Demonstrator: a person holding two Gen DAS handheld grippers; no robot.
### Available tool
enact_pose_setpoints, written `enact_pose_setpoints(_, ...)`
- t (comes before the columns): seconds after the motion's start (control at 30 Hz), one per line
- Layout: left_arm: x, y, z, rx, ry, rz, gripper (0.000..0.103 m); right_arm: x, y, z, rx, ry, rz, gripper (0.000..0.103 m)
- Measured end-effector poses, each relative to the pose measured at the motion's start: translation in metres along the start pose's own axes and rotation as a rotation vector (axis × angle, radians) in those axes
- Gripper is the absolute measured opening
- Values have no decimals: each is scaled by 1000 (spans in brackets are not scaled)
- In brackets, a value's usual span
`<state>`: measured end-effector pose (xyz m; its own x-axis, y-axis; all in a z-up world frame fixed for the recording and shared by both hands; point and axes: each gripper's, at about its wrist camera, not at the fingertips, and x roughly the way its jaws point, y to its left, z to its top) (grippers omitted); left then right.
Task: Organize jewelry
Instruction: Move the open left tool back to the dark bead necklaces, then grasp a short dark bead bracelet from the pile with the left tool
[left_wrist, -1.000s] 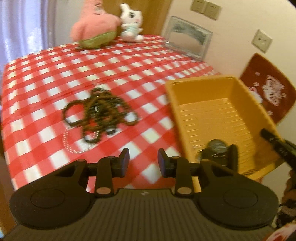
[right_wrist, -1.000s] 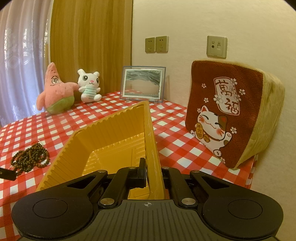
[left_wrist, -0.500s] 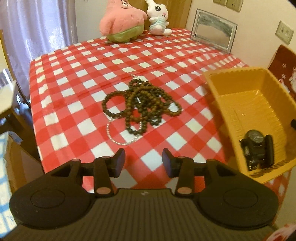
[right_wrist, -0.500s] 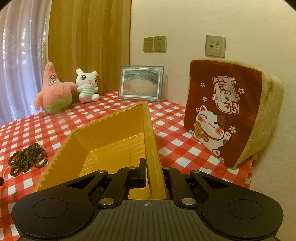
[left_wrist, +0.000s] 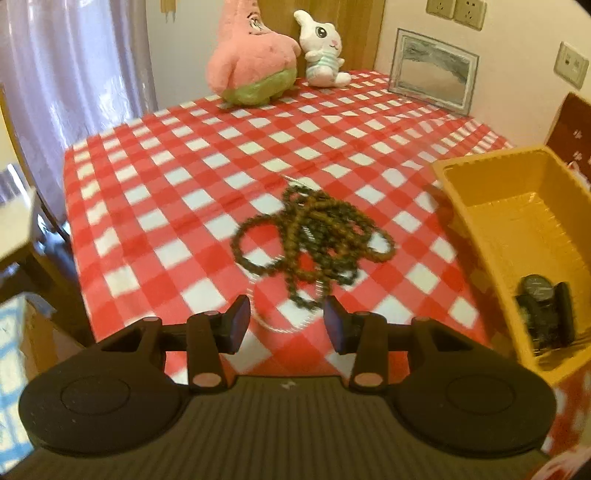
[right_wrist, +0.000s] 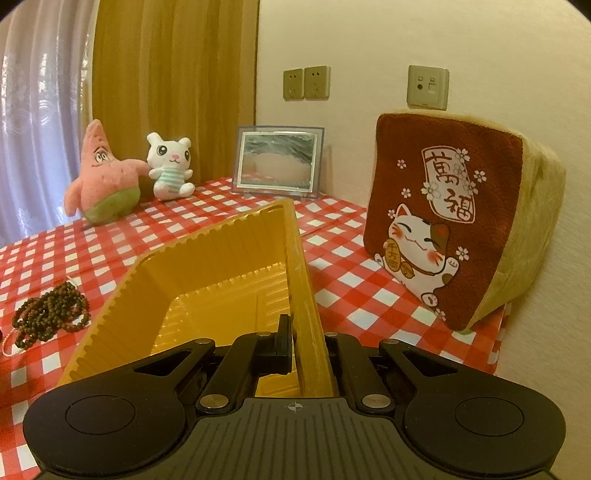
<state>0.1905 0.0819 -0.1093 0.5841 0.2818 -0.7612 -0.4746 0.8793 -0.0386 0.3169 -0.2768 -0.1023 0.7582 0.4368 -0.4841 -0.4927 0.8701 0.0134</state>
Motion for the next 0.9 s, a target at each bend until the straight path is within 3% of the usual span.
enact_pose_setpoints(0.27,31,28,23,-22,-20,33,37,1,0,0,-6,4,-4,5)
enact_pose_setpoints(0.73,78,35,40,-13,15,66,31,2,0,0,-14,10,-7,5)
enact_pose_setpoints(0.83,80,34,42,-4,7,65,24,2,1,0,-14,10,-7,5)
enact_pose_setpoints(0.9,81,33,43,3,4,63,8,2,1,0,-14,10,-6,5)
